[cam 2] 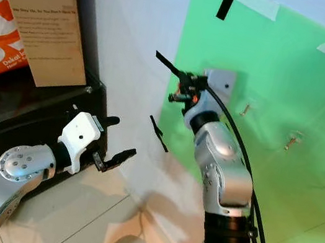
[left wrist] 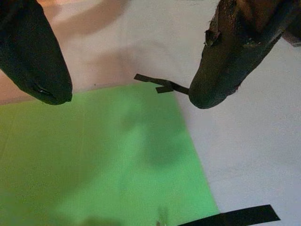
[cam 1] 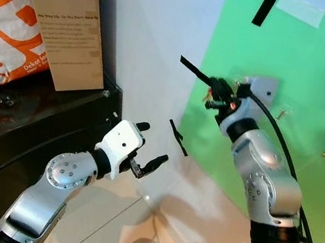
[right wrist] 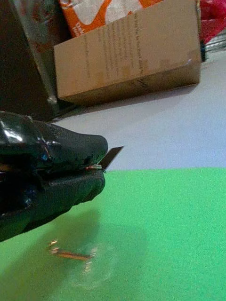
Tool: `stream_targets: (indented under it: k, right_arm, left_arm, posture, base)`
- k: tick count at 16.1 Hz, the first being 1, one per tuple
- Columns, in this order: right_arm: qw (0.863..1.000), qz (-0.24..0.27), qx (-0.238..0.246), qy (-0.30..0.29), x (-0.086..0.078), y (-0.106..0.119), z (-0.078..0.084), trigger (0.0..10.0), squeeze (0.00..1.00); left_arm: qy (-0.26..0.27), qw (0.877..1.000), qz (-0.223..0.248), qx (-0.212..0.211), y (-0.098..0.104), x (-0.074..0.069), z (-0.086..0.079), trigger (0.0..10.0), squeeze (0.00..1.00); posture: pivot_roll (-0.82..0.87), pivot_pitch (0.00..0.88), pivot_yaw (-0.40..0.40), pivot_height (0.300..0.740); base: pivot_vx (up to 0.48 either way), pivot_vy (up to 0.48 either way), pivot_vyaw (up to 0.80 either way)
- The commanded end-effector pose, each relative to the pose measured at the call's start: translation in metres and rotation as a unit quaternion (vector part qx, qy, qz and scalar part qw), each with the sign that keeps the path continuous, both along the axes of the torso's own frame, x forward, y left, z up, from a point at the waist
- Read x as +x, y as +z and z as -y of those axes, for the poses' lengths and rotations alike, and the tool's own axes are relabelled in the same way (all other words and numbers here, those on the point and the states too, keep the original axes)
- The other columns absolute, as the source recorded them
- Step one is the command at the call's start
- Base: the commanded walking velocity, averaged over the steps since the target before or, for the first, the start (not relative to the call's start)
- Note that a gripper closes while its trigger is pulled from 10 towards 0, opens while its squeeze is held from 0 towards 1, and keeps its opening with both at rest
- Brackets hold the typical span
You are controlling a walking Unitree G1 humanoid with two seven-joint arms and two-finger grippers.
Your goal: Hang keys on a hook
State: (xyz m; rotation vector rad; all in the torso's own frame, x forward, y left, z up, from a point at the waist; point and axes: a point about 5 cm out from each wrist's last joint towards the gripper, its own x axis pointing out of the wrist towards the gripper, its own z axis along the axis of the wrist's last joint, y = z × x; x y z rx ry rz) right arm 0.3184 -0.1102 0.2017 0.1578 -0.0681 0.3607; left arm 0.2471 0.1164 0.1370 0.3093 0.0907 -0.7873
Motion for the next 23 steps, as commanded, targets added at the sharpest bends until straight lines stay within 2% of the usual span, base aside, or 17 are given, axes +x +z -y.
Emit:
stream_targets:
  k: [1,11,16,20,23]
  right_arm:
    - [1.0,0.006,0.0,-0.007,0.004,0.002,0.002,10.0,0.0]
    - [0.996,0.008,0.005,-0.086,0.014,-0.003,0.036,10.0,0.0]
    - [0.994,0.001,-0.007,-0.107,0.004,-0.008,0.057,10.0,0.0]
    - [0.993,-0.007,-0.014,-0.114,-0.005,-0.013,0.066,10.0,0.0]
    - [0.994,-0.014,-0.02,-0.109,-0.01,-0.017,0.067,10.0,0.0]
  left_arm:
    - [-0.003,1.0,0.006,0.003,0.003,-0.001,0.001,10.0,0.0]
    - [-0.001,1.0,0.007,0.002,0.004,0.001,0.0,10.0,0.0]
    - [-0.002,1.0,0.008,0.002,0.004,0.001,0.001,10.0,0.0]
    - [-0.003,1.0,0.009,0.0,0.005,0.002,0.002,10.0,0.0]
    - [-0.004,1.0,0.01,-0.002,0.005,0.003,0.004,10.0,0.0]
  posture:
    - [0.06,0.0,-0.044,0.74]
    - [0.06,0.0,-0.041,0.74]
    - [0.05,0.0,-0.041,0.74]
    - [0.05,0.0,-0.04,0.74]
    - [0.05,0.0,-0.041,0.74]
  base:
    - [0.0,0.0,0.0]
    - [0.0,0.0,0.0]
    - [0.0,0.0,0.0]
    - [0.0,0.0,0.0]
    - [0.0,0.0,0.0]
